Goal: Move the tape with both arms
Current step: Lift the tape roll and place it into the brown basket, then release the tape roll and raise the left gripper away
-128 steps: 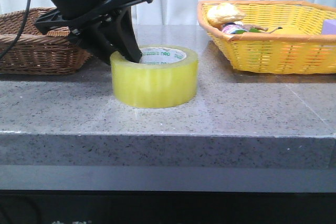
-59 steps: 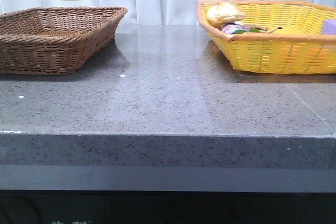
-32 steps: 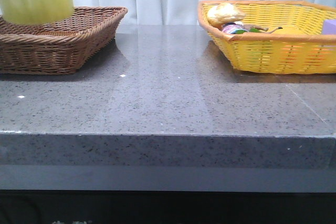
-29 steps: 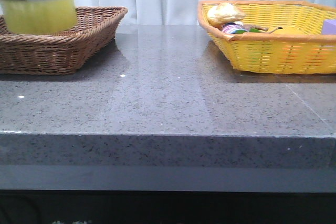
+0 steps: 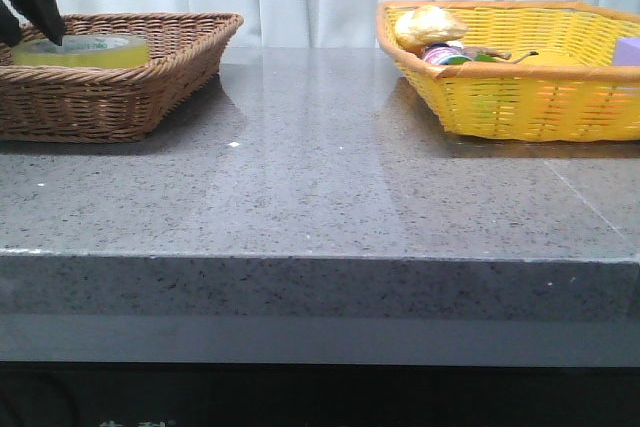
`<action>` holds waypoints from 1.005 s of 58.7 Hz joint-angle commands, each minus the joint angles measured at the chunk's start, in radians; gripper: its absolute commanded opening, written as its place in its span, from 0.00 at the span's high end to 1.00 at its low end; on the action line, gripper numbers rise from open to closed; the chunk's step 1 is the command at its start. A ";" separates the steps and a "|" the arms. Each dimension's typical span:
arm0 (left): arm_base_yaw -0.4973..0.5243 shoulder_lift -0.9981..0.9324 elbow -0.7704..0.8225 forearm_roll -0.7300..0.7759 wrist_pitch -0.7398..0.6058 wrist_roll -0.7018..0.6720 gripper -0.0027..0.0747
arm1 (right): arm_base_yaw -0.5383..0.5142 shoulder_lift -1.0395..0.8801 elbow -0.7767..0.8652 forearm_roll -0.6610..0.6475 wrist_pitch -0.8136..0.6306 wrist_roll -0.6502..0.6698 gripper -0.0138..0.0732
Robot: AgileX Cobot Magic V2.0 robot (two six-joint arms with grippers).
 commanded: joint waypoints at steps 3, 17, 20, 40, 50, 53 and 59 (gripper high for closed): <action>0.002 -0.081 -0.030 -0.013 -0.056 -0.008 0.56 | -0.006 0.006 -0.024 0.004 -0.085 -0.002 0.98; 0.002 -0.195 0.033 -0.013 -0.133 0.025 0.81 | -0.006 0.006 -0.024 0.004 -0.085 -0.002 0.98; 0.002 -0.227 0.066 -0.013 -0.172 0.043 0.87 | -0.006 0.006 -0.024 0.004 -0.085 -0.002 0.98; 0.002 -0.505 0.402 -0.013 -0.464 0.055 0.99 | -0.006 0.006 -0.024 0.004 -0.085 -0.002 0.98; 0.002 -0.688 0.635 -0.006 -0.560 0.055 0.99 | -0.006 0.006 -0.024 0.004 -0.085 -0.002 0.98; 0.002 -0.749 0.697 -0.001 -0.586 0.055 0.99 | -0.006 0.006 -0.024 0.004 -0.085 -0.002 0.98; 0.002 -0.867 0.822 0.001 -0.627 0.055 0.99 | -0.006 0.006 -0.024 0.004 -0.080 -0.002 0.98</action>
